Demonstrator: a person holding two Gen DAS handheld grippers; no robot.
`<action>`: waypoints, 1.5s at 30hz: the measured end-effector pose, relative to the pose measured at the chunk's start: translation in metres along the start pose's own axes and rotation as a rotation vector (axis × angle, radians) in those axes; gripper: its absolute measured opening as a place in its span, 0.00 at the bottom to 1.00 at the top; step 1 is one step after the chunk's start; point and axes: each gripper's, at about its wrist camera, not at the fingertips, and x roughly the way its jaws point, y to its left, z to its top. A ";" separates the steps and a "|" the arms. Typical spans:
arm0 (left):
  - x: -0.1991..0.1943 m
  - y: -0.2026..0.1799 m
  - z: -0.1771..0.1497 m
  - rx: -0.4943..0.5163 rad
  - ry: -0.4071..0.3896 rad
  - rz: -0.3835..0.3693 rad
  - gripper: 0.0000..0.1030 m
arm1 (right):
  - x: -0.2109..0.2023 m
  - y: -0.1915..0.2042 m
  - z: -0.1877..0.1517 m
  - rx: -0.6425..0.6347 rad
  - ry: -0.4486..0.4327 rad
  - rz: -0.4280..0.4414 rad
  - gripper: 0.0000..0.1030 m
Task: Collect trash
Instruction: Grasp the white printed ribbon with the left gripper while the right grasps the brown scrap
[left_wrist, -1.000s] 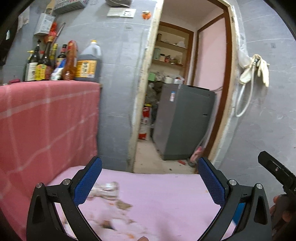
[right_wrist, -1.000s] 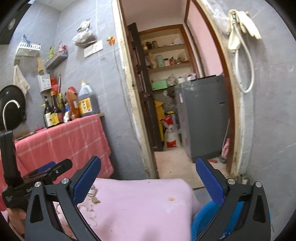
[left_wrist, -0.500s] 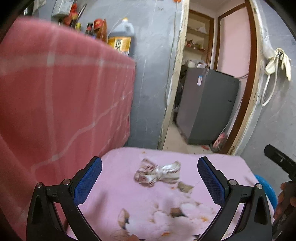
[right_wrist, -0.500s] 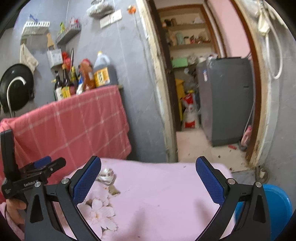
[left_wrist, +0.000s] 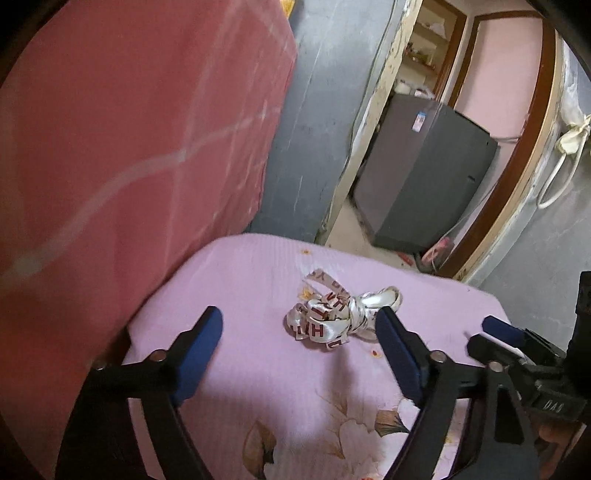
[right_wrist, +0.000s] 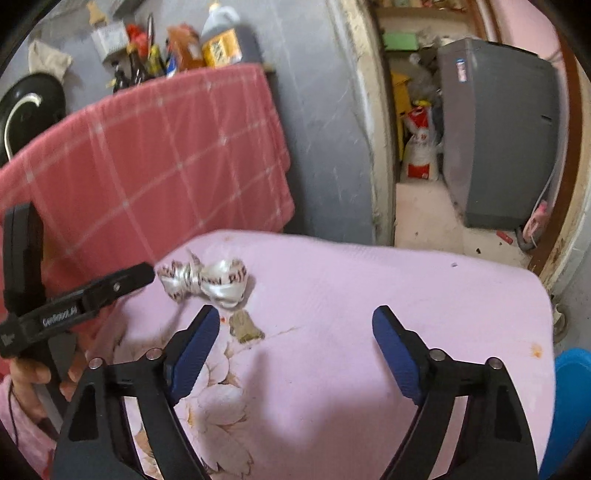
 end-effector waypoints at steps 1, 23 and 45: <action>0.002 0.001 0.001 -0.001 0.008 -0.006 0.69 | 0.006 0.004 -0.001 -0.021 0.028 0.002 0.72; 0.030 0.000 0.015 -0.037 0.102 -0.106 0.22 | 0.053 0.032 -0.003 -0.143 0.221 0.063 0.33; 0.002 -0.013 -0.004 -0.097 0.120 -0.093 0.04 | 0.021 0.014 -0.010 0.005 0.129 0.076 0.18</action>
